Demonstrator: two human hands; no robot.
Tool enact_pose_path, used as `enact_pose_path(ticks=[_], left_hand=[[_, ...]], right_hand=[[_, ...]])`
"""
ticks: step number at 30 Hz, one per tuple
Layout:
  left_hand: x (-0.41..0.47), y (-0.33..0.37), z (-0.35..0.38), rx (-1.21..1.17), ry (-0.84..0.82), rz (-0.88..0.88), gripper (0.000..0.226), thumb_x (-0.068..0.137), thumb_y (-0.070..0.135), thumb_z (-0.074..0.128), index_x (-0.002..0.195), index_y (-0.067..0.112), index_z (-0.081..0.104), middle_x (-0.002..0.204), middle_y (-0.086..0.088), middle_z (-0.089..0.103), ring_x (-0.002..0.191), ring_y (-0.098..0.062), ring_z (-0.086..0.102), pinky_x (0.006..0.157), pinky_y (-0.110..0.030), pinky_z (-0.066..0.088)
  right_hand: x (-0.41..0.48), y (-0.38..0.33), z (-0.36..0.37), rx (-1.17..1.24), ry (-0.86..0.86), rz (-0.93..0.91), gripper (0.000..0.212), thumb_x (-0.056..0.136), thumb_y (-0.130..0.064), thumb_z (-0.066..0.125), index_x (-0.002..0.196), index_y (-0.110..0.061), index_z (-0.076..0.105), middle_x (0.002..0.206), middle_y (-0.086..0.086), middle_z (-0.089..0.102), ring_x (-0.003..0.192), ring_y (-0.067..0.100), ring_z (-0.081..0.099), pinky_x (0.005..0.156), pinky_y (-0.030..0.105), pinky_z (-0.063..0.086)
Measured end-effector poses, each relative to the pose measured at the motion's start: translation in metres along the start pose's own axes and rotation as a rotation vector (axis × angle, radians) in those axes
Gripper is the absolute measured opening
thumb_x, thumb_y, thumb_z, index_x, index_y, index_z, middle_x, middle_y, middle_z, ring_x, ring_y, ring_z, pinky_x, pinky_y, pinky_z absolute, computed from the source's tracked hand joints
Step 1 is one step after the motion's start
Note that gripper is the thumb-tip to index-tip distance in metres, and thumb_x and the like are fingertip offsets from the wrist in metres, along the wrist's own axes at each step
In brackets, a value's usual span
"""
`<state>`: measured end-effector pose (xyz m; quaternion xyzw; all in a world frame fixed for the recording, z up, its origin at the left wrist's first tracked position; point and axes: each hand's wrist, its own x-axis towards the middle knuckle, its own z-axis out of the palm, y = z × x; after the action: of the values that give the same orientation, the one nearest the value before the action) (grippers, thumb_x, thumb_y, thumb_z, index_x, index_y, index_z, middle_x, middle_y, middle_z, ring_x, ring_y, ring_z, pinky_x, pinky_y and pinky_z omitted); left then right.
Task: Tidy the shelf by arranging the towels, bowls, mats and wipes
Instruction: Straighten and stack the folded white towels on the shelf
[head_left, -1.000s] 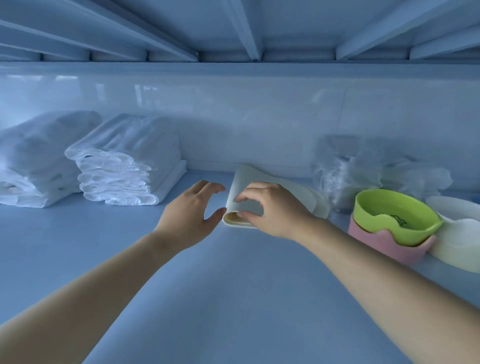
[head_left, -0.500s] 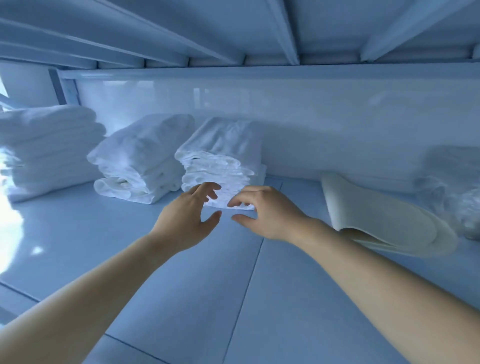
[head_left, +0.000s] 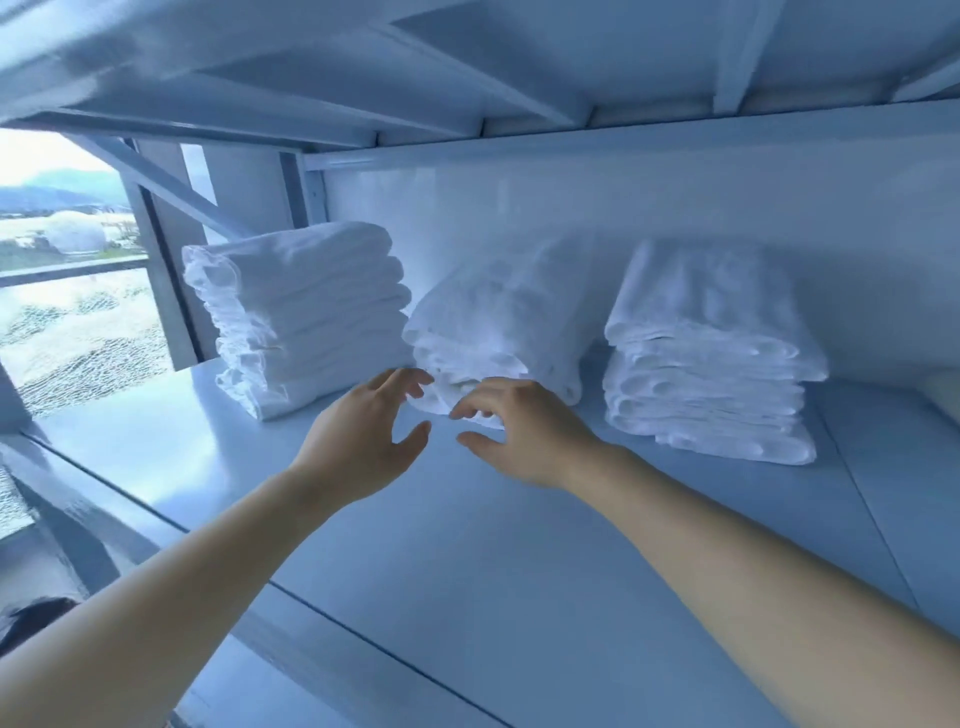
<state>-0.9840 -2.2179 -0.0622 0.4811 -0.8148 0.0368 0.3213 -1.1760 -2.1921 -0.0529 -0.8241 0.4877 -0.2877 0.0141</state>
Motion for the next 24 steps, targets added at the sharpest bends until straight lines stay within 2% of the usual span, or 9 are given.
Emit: enact_pose_path(ticks=[4, 10, 14, 17, 20, 24], left_hand=[[-0.001, -0.06, -0.016, 0.03, -0.018, -0.036, 0.038, 0.085, 0.032, 0.057, 0.121, 0.031, 0.047, 0.117, 0.016, 0.055, 0.101, -0.011, 0.057, 0.078, -0.032, 0.049], [-0.007, -0.147, -0.032, 0.073, 0.046, -0.202, 0.035, 0.083, 0.03, 0.06, 0.117, 0.031, 0.051, 0.118, 0.012, 0.055, 0.102, -0.014, 0.057, 0.074, -0.032, 0.049], [-0.004, -0.19, -0.034, 0.113, 0.032, -0.258, 0.037, 0.083, 0.032, 0.06, 0.118, 0.031, 0.05, 0.121, 0.011, 0.054, 0.105, -0.015, 0.057, 0.075, -0.036, 0.052], [0.012, -0.21, -0.03, 0.172, 0.018, -0.251, 0.044, 0.082, 0.03, 0.063, 0.124, 0.027, 0.048, 0.128, 0.006, 0.048, 0.111, -0.019, 0.052, 0.074, -0.035, 0.05], [0.033, -0.224, -0.018, 0.211, -0.005, -0.26, 0.061, 0.077, 0.023, 0.068, 0.131, 0.023, 0.04, 0.132, -0.001, 0.041, 0.113, -0.026, 0.048, 0.069, -0.037, 0.048], [0.047, -0.235, 0.001, 0.127, 0.002, -0.257, 0.066, 0.073, 0.014, 0.065, 0.131, 0.028, 0.037, 0.128, -0.004, 0.038, 0.102, -0.029, 0.051, 0.064, -0.037, 0.049]], right_hand=[[0.042, -0.021, 0.038, -0.005, -0.046, 0.003, 0.023, 0.086, -0.028, 0.062, 0.109, -0.022, 0.065, 0.106, -0.005, 0.061, 0.096, 0.011, 0.053, 0.084, 0.022, 0.04], [0.101, -0.043, 0.08, -0.047, -0.11, -0.035, 0.024, 0.088, -0.027, 0.057, 0.111, -0.021, 0.062, 0.113, -0.004, 0.06, 0.104, 0.017, 0.054, 0.087, 0.034, 0.046], [0.142, -0.056, 0.109, -0.055, -0.037, -0.057, 0.025, 0.087, -0.025, 0.058, 0.111, -0.018, 0.061, 0.112, -0.001, 0.057, 0.107, 0.02, 0.052, 0.085, 0.036, 0.047], [0.165, -0.061, 0.136, -0.044, -0.011, -0.044, 0.033, 0.086, -0.024, 0.059, 0.119, -0.018, 0.056, 0.122, -0.001, 0.048, 0.113, 0.021, 0.046, 0.085, 0.038, 0.048], [0.184, -0.061, 0.156, -0.072, -0.041, 0.002, 0.052, 0.086, -0.025, 0.061, 0.134, -0.024, 0.042, 0.14, -0.001, 0.031, 0.124, 0.022, 0.038, 0.092, 0.04, 0.047], [0.199, -0.048, 0.17, -0.077, -0.058, 0.06, 0.066, 0.084, -0.02, 0.062, 0.141, -0.028, 0.03, 0.149, 0.003, 0.018, 0.129, 0.027, 0.035, 0.097, 0.04, 0.044]])
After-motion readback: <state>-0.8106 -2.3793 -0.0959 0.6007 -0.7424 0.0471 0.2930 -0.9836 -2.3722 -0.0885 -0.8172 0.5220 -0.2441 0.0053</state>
